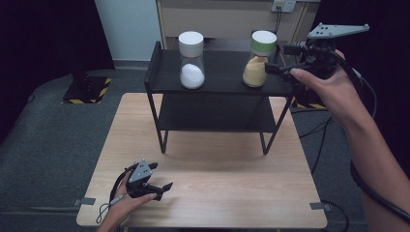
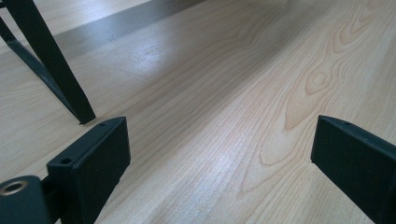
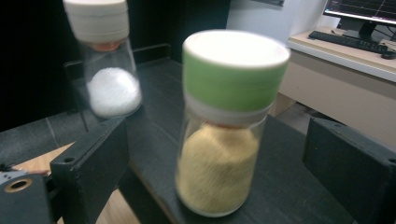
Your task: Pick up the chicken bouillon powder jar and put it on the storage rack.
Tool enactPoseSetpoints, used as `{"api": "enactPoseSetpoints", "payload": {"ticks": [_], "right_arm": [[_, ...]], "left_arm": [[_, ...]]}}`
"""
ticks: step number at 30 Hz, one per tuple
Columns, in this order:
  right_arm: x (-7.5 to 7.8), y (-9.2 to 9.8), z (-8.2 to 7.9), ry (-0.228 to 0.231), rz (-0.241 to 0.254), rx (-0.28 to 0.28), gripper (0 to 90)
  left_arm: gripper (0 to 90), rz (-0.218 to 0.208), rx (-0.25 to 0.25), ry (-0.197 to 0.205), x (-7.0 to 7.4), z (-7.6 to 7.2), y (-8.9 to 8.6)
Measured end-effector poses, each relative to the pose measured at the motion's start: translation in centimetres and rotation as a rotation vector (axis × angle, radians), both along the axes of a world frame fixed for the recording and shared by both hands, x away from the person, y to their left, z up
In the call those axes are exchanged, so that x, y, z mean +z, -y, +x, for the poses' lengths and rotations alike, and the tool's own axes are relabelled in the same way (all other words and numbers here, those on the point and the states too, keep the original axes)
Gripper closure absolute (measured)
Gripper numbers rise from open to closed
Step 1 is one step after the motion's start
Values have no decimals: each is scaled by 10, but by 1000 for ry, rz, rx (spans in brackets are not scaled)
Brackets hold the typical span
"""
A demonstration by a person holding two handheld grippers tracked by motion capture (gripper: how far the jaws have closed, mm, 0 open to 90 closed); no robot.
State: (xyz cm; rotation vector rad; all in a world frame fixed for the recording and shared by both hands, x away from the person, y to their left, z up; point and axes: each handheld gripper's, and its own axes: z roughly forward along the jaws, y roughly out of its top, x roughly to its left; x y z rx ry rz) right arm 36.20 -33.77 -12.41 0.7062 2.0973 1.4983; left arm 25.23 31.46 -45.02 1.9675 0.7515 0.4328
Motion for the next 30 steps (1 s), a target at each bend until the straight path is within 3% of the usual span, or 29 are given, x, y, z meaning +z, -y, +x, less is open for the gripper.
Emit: {"api": "enactPoseSetpoints", "payload": {"ticks": [14,30], "right_arm": [[-18,18,-29,14,40,28,71],[-48,9,-50,27,49,111,62]], "left_arm": [[34,2,2,1,0,-1,0],[34,1,8,2,-1,-2,0]]}}
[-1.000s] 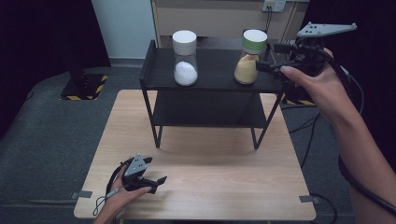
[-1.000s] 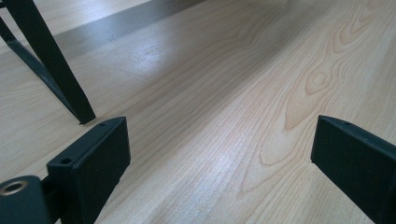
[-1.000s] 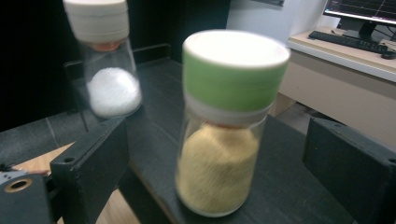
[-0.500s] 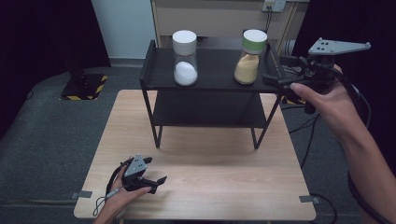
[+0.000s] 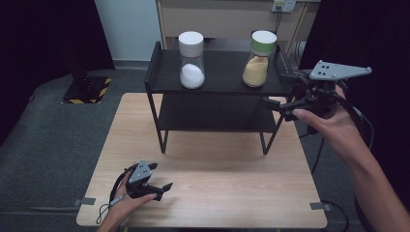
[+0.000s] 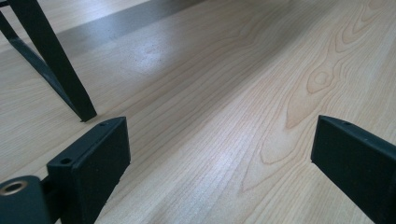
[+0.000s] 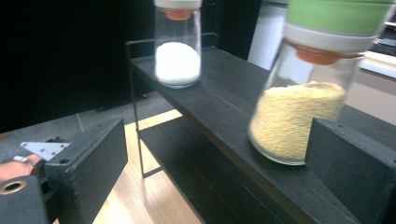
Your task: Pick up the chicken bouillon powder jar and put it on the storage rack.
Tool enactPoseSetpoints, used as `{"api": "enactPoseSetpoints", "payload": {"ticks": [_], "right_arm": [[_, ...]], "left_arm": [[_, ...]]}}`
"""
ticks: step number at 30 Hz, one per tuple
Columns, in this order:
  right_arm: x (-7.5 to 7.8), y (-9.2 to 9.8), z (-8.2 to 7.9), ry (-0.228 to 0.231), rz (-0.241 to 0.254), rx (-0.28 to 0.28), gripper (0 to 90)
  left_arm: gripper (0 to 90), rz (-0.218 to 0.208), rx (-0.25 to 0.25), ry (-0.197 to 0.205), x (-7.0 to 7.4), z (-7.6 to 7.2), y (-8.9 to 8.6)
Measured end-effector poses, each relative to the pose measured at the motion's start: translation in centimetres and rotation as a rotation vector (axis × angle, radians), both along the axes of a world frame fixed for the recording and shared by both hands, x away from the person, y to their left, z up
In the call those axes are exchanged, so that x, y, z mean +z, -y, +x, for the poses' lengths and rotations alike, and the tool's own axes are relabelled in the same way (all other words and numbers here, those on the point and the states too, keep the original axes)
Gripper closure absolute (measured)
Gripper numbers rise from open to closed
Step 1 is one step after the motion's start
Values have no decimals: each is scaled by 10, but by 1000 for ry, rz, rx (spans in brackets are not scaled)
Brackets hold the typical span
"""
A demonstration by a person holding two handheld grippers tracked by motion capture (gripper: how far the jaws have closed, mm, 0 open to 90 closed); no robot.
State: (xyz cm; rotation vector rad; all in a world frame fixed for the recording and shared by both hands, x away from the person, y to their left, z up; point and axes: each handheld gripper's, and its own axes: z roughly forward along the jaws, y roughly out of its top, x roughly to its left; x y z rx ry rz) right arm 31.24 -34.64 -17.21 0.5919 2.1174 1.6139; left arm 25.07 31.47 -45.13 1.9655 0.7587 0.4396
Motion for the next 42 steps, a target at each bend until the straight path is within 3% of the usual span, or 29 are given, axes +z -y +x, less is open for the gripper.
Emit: {"api": "enactPoseSetpoints", "payload": {"ticks": [5,13,14,15,20,42], "right_arm": [[-10,-1,-4,-2,2,13,60],[-47,4,-12,-25,19,-12,58],[-59,5,-13,-45,30,-9,58],[-59,5,-13,-45,30,-9,58],[-88,3,-17,-78,22,-9,58],[-169,-12,-14,-145,-1,-61,37]], "left_arm": [[34,1,-1,-1,0,0,0],[30,-5,4,-6,-2,1,-1],[30,-6,4,-7,-3,2,-2],[30,-7,6,-10,-3,2,-2],[29,-6,5,-14,-4,2,0],[28,-21,22,-18,-4,1,-1]]}}
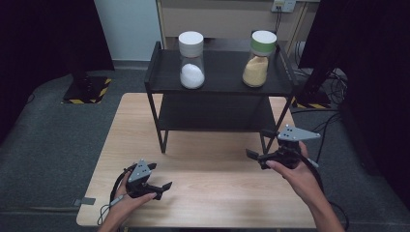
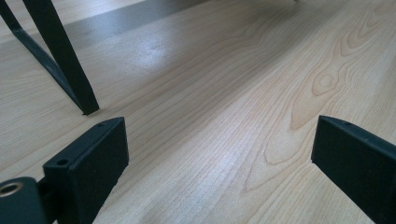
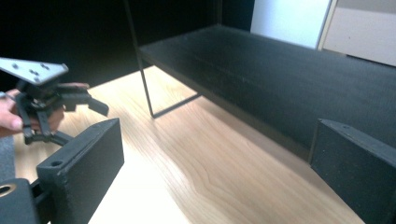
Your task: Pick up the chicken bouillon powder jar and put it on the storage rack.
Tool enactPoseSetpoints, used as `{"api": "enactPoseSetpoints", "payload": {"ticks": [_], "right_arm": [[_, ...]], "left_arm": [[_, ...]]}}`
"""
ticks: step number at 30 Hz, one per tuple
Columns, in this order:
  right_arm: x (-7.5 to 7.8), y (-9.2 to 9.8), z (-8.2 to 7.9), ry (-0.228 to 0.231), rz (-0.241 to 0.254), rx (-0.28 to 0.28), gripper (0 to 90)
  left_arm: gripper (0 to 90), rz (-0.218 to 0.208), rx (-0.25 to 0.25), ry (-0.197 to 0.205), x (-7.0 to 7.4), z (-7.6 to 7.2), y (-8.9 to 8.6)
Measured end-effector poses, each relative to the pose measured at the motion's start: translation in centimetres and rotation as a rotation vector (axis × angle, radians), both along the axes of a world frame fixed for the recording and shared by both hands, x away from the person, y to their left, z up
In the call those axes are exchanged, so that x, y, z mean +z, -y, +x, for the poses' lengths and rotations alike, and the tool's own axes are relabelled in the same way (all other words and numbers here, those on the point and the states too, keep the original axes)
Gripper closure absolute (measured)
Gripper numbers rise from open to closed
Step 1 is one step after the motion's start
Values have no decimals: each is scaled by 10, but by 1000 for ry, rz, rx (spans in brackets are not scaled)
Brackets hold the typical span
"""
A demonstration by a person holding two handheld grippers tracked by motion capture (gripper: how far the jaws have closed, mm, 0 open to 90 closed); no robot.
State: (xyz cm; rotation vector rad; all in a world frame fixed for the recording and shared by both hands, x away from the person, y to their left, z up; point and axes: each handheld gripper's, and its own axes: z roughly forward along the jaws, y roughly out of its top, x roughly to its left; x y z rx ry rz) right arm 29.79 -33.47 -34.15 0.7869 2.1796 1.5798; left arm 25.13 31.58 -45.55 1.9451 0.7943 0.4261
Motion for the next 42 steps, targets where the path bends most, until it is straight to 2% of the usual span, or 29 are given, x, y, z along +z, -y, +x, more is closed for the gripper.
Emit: {"api": "enactPoseSetpoints", "payload": {"ticks": [9,16,22,28,35,42], "right_arm": [[-29,4,-6,-25,-12,-34,33],[-44,7,-11,-44,-23,-51,29],[-63,9,-16,-57,-11,-79,18],[-79,9,-23,-54,-17,-111,18],[-89,9,-27,-49,-20,-133,19],[-109,13,-36,-47,-1,-180,19]], "left_arm": [[27,2,3,-3,0,-1,0],[28,2,7,2,-1,-2,1],[29,0,11,9,0,-3,2],[28,-2,11,12,-1,-4,3],[28,1,11,12,-2,-4,3],[28,1,14,12,-2,-4,3]]}}
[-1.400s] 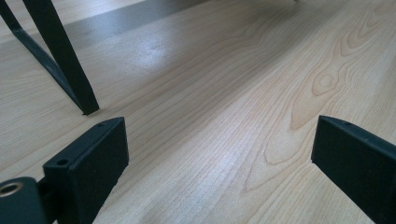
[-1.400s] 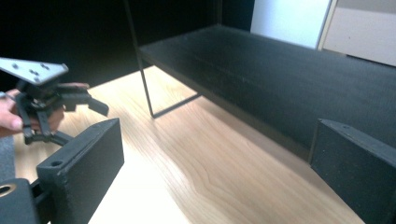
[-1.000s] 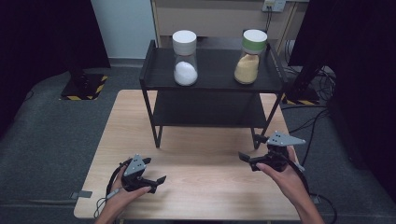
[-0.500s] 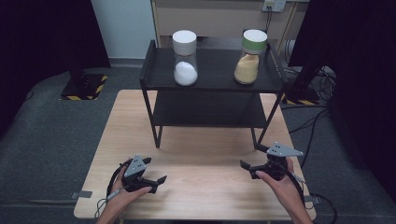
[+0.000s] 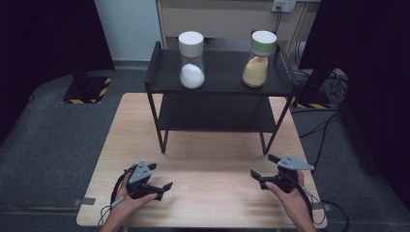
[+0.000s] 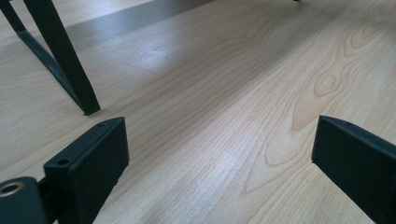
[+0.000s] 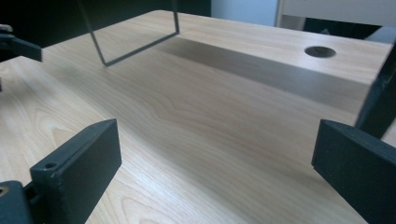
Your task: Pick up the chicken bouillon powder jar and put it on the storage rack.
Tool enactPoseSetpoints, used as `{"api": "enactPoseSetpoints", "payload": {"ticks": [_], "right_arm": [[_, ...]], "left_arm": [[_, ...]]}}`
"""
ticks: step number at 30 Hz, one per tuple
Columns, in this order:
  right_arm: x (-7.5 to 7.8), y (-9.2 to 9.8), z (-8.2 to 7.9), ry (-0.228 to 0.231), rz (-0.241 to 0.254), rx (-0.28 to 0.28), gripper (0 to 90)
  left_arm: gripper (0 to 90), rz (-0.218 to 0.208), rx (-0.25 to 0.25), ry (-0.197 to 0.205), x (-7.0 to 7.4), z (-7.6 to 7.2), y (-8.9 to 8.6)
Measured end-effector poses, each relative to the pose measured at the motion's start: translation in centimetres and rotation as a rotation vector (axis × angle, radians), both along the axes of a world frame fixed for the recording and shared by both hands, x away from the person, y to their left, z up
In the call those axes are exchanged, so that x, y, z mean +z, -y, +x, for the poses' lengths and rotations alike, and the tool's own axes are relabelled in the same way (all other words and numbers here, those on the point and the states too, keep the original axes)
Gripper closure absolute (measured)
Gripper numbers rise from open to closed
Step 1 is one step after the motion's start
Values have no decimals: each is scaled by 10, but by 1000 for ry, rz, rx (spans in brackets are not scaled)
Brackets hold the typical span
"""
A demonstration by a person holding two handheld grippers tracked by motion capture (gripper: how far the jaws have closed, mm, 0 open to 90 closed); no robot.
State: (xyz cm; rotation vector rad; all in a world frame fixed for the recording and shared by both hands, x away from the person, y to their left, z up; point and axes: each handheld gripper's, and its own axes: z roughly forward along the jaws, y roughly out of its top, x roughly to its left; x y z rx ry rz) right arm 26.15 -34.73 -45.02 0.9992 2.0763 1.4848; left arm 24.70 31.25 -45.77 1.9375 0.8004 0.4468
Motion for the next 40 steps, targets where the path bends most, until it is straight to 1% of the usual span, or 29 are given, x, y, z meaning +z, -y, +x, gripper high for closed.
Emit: {"api": "enactPoseSetpoints", "payload": {"ticks": [3,6,9,13,16,23,31,35,40], "right_arm": [[-9,2,-4,-5,0,-17,19],[-17,4,-8,-8,15,-41,16],[-22,5,-12,-2,18,-52,16],[-25,6,-16,2,29,-60,15],[-26,6,-19,4,18,-56,16],[-30,10,-23,-12,32,-72,18],[-32,9,-25,-11,27,-74,18],[-33,9,-24,-19,27,-78,16],[-32,10,-24,-15,28,-79,16]], "left_arm": [[28,2,1,1,0,0,1],[28,4,0,0,-1,0,2],[28,3,1,1,-1,0,2],[29,3,4,4,-1,-1,2],[30,-7,11,5,-2,0,2],[31,-12,14,5,-3,0,2],[30,-14,11,3,-3,2,3],[30,-12,12,1,-4,2,3],[30,-14,15,0,-5,3,2]]}}
